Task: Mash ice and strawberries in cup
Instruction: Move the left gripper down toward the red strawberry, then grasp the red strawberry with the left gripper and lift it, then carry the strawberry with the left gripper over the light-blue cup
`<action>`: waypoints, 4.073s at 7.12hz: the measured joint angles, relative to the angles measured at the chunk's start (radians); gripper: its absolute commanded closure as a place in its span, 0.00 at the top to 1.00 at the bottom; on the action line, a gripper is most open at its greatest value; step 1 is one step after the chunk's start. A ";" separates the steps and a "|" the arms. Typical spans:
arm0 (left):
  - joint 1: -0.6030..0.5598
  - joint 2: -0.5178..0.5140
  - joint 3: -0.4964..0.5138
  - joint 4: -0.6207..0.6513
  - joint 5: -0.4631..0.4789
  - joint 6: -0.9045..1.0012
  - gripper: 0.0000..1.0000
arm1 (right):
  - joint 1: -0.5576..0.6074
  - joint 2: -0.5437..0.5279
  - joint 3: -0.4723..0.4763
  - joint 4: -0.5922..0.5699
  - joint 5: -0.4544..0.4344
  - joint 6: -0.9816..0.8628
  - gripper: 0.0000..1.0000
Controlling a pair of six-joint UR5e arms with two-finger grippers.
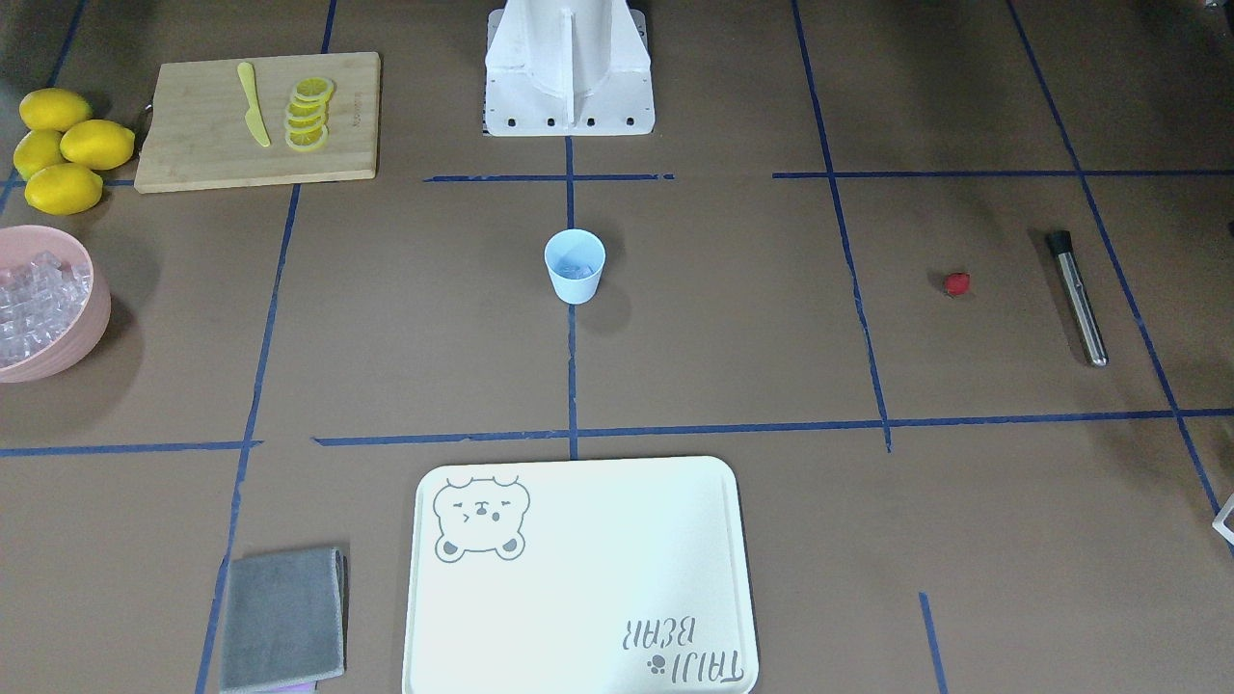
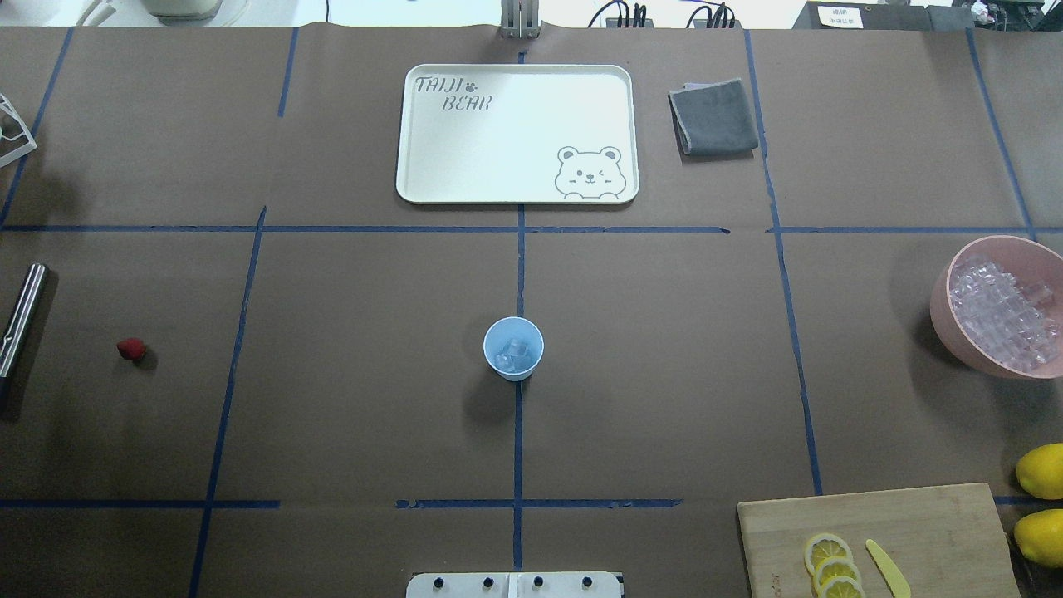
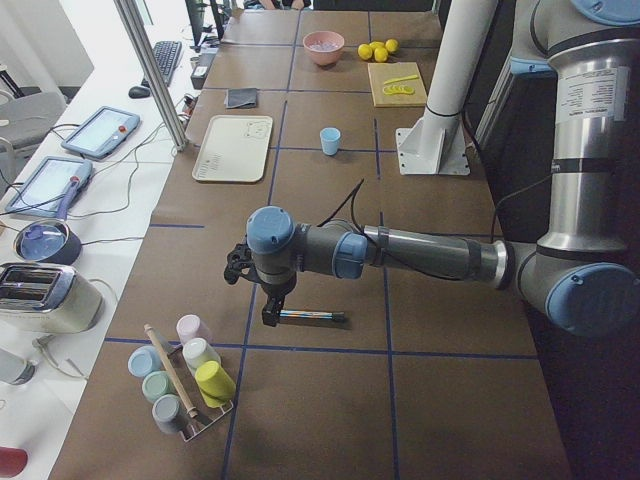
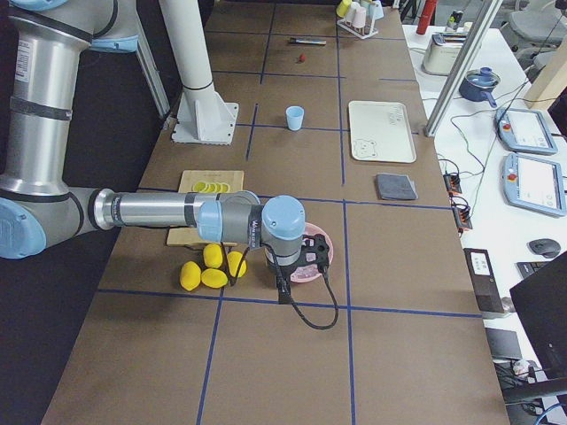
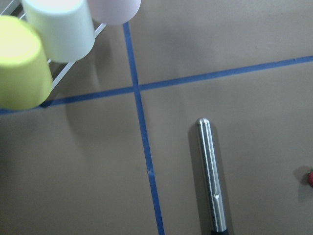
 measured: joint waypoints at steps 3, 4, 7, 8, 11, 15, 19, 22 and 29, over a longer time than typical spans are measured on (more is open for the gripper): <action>0.213 0.043 -0.012 -0.272 0.023 -0.412 1.00 | 0.000 0.000 0.003 0.000 0.000 0.001 1.00; 0.300 0.057 -0.010 -0.387 0.075 -0.573 1.00 | 0.000 0.000 0.004 0.000 0.000 0.001 1.00; 0.545 0.063 0.001 -0.586 0.285 -0.912 1.00 | 0.000 0.000 0.003 0.000 0.000 0.000 1.00; 0.596 0.063 0.002 -0.603 0.330 -0.952 1.00 | 0.000 0.000 0.002 0.000 0.000 0.000 1.00; 0.657 0.061 0.011 -0.611 0.368 -0.974 0.66 | 0.000 -0.002 -0.002 0.000 -0.001 -0.001 1.00; 0.663 0.055 0.019 -0.606 0.368 -0.972 0.01 | 0.000 -0.002 -0.003 0.000 0.000 0.000 1.00; 0.661 0.045 0.000 -0.588 0.364 -0.964 0.00 | 0.000 -0.002 -0.001 0.000 0.000 0.001 1.00; 0.657 -0.024 -0.140 -0.359 0.364 -0.972 0.00 | 0.000 -0.001 0.002 0.000 0.000 0.001 1.00; 0.907 -0.599 -0.253 0.294 0.498 -1.285 0.00 | 0.000 -0.003 -0.001 0.000 0.000 -0.001 1.00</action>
